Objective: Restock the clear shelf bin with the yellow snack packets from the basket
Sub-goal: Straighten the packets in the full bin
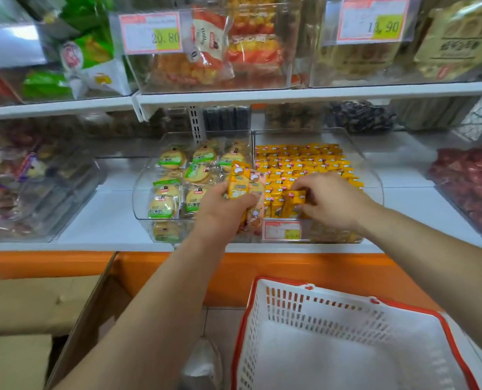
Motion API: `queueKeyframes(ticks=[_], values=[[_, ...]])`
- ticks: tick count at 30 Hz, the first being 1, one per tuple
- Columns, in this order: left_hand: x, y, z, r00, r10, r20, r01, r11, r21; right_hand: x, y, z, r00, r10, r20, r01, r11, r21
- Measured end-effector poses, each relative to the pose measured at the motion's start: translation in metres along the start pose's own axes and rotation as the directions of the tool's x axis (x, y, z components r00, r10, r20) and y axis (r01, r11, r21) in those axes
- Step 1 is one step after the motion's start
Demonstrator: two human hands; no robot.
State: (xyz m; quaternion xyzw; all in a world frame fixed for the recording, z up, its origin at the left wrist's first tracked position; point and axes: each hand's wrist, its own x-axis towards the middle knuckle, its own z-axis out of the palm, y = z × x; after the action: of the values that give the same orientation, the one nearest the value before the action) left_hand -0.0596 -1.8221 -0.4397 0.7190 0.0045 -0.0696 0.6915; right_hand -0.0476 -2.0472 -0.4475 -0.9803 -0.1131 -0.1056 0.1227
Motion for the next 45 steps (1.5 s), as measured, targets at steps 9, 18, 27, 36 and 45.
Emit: queueKeyframes(ticks=[9,18,27,36,45], values=[[-0.003,0.001,-0.004,1.0,0.005,0.027,-0.004,1.0,-0.027,-0.018,-0.005,0.025,0.98,0.07,0.185,-0.048,0.991,-0.122],[-0.02,-0.006,0.036,0.934,-0.041,0.355,0.032,0.999,0.029,-0.091,-0.013,-0.007,0.966,0.247,-0.074,-0.11,0.654,0.749],[-0.035,-0.003,0.076,0.82,-0.092,0.564,-0.027,0.98,0.2,-0.098,0.008,-0.037,0.967,0.237,0.099,-0.203,0.47,0.859],[-0.031,-0.002,0.079,0.835,-0.118,0.537,0.037,0.987,0.159,-0.105,0.028,-0.042,0.964,0.248,0.097,-0.213,0.497,0.841],[-0.024,0.0,0.063,0.932,-0.093,0.35,0.129,0.988,-0.081,-0.107,0.031,-0.023,0.913,0.341,0.223,-0.303,0.201,0.932]])
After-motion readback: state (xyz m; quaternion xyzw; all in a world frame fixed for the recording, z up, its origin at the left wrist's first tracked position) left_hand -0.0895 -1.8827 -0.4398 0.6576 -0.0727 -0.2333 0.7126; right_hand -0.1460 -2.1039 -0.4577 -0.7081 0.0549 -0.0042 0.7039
